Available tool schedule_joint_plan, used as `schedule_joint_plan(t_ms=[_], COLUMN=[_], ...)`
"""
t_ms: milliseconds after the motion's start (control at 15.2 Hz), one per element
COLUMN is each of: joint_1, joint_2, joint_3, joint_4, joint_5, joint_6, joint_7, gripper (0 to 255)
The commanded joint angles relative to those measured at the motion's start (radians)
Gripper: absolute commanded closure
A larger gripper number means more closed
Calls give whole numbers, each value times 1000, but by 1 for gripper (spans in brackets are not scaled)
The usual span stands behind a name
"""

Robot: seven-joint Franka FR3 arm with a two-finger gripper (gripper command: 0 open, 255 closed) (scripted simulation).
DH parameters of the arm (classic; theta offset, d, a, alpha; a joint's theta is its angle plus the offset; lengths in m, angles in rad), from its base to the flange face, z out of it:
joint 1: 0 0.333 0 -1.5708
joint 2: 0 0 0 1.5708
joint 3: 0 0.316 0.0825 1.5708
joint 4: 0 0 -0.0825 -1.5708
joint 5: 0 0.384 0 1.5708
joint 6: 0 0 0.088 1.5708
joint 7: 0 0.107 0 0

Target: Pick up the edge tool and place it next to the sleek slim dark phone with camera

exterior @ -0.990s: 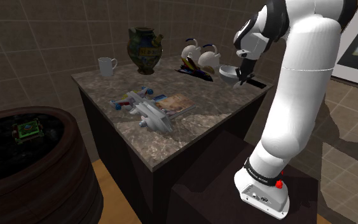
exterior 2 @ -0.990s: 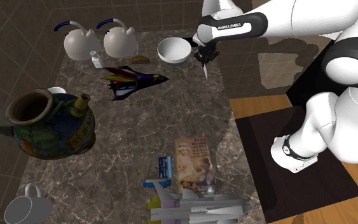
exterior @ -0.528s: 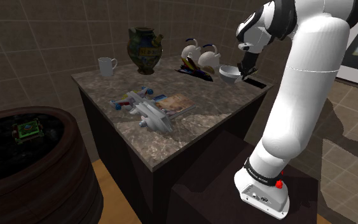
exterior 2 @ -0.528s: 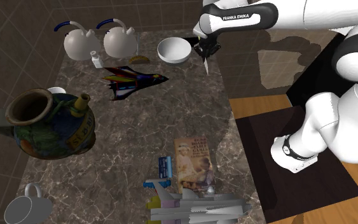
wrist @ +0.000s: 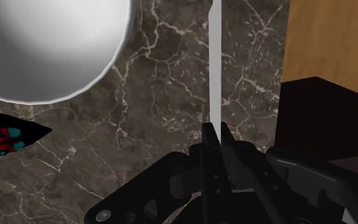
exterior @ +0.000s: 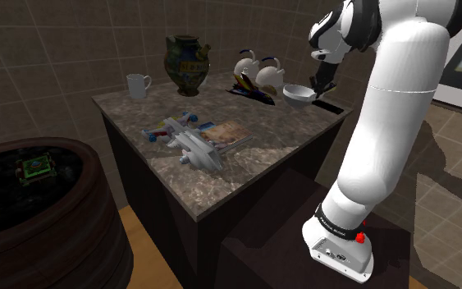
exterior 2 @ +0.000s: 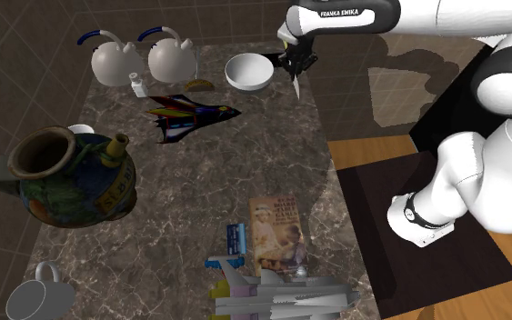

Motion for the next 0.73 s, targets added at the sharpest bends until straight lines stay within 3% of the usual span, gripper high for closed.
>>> schedule_joint_plan(t_ms=[0,660], joint_1=[-32,-66], joint_2=[45,114], joint_3=[11,50], joint_4=[7,-62], joint_5=[42,116], joint_6=[15,124], joint_7=[-39,-89], gripper=[255,255])
